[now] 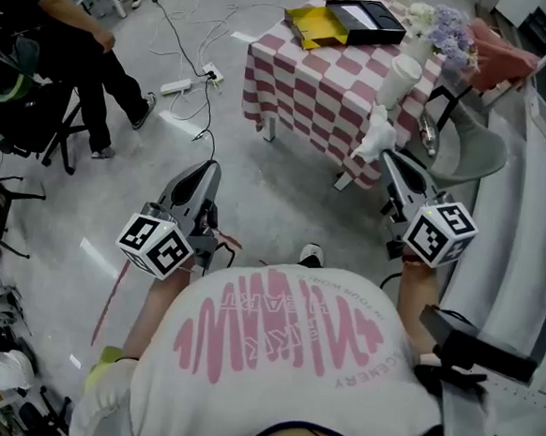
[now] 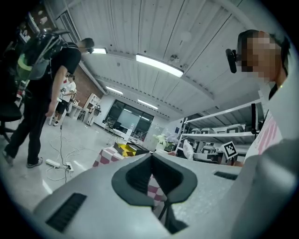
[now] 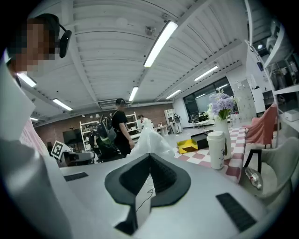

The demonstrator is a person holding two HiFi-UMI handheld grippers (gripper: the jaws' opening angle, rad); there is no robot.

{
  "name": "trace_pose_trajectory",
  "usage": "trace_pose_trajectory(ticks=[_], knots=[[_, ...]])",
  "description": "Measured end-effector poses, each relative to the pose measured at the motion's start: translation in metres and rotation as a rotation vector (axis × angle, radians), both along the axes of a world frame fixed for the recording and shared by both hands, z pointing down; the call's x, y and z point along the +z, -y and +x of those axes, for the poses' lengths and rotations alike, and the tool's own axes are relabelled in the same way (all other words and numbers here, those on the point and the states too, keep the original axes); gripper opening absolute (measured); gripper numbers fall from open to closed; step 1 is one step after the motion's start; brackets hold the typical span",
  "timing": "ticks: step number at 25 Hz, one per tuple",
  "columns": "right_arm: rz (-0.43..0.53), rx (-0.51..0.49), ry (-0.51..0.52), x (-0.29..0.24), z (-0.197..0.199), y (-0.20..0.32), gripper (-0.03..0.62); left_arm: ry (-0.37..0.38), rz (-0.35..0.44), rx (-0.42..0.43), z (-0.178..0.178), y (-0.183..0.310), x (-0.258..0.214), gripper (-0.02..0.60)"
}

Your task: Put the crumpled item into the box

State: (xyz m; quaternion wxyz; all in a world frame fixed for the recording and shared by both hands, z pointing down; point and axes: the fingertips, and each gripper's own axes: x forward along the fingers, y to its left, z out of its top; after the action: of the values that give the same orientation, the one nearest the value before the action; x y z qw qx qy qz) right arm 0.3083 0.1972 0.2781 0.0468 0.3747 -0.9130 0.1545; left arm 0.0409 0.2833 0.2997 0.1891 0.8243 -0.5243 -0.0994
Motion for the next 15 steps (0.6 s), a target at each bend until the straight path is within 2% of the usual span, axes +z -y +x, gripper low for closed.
trace_pose_trajectory(ticks=[5, 10, 15], knots=[[0.012, -0.012, -0.002, 0.0, -0.02, -0.004, 0.006, 0.0, 0.007, 0.014, -0.009, -0.015, 0.001, 0.008], [-0.039, -0.003, 0.018, 0.013, -0.042, 0.005, 0.006, -0.006, -0.062, 0.052, -0.012, -0.023, 0.024, 0.008], [-0.061, -0.04, -0.055, 0.033, -0.071, 0.023, 0.006, -0.037, -0.103, -0.009, -0.04, -0.021, 0.043, 0.008]])
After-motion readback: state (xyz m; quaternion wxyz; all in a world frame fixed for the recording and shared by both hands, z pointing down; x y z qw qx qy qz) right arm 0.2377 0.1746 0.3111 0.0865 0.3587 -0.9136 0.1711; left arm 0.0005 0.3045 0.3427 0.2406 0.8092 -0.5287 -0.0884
